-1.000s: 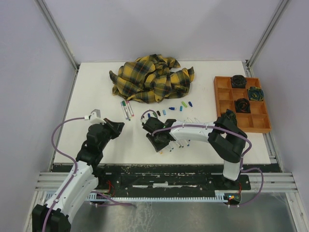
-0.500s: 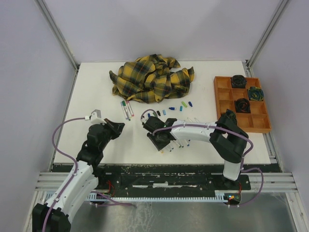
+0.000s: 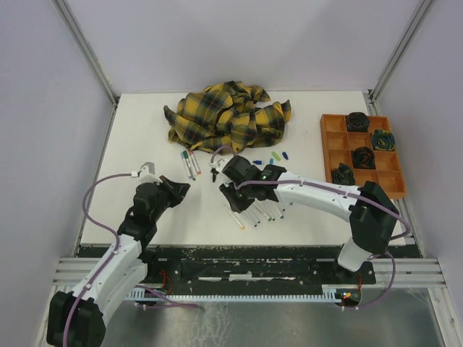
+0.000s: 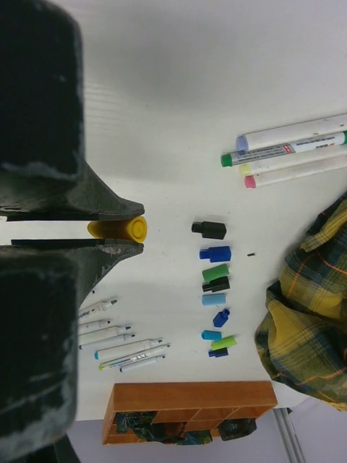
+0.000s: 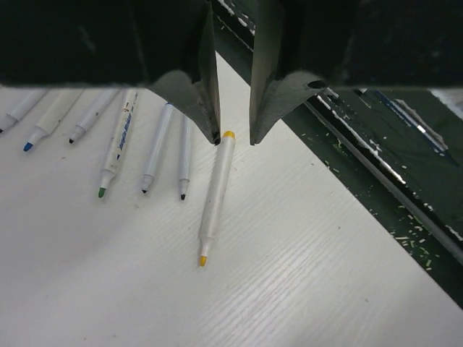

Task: Open the pen caps
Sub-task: Place the pen at the center of the board, then place the pen cap at the center of the board.

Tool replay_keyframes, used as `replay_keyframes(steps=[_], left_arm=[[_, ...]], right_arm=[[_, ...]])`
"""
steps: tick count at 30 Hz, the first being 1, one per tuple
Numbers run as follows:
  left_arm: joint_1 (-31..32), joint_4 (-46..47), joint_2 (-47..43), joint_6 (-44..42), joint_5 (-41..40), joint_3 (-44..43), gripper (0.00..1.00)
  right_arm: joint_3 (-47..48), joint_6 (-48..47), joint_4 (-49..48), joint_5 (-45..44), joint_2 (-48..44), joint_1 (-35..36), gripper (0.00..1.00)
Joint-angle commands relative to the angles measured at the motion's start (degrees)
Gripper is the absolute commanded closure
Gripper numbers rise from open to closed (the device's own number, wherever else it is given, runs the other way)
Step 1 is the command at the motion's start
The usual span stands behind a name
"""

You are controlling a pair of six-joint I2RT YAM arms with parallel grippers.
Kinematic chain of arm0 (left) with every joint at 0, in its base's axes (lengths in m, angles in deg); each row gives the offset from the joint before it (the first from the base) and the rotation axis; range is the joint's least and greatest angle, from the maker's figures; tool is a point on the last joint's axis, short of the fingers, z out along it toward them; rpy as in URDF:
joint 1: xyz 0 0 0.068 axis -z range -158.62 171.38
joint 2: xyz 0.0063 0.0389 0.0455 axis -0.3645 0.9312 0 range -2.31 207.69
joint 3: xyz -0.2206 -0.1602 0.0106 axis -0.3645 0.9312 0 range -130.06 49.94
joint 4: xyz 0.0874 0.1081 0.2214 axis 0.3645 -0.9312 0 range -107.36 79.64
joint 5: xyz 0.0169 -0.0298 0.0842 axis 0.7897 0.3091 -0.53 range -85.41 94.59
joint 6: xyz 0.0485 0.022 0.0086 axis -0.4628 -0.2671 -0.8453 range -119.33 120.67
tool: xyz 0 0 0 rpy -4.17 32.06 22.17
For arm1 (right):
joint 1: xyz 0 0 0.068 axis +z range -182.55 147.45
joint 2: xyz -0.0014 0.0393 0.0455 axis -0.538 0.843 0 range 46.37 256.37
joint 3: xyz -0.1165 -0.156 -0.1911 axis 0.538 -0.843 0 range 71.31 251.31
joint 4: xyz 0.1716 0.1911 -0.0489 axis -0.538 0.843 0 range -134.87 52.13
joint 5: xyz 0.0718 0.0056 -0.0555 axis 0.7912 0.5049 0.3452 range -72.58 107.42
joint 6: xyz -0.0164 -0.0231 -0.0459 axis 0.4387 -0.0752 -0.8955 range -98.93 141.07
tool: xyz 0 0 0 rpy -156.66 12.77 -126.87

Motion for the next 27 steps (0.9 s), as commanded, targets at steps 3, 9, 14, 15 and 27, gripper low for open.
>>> replay_keyframes(steps=[3, 9, 14, 15, 27], left_arm=[[-0.28, 7.41, 9.85, -0.3, 4.36, -3.63, 0.97], [0.46, 3.84, 25.27, -6.12, 4.59, -13.38, 0.97], [7.36, -5.39, 38.42, -11.16, -6.56, -25.48, 0.97], [9.23, -7.18, 40.84, -12.01, -9.37, -27.83, 0.96], [14.87, -18.14, 58.37, -18.05, -23.36, -45.63, 0.89]], right_arm=[[4.38, -22.04, 5.71, 18.1, -4.58, -5.71, 0.71], [3.91, -33.04, 12.43, 36.2, -6.71, -12.81, 0.59], [2.0, -34.13, 11.16, 36.35, -11.17, -16.58, 0.57], [1.45, -34.11, 10.72, 36.4, -11.95, -17.17, 0.57], [0.06, -33.6, 10.32, 37.54, -14.65, -21.99, 0.56]])
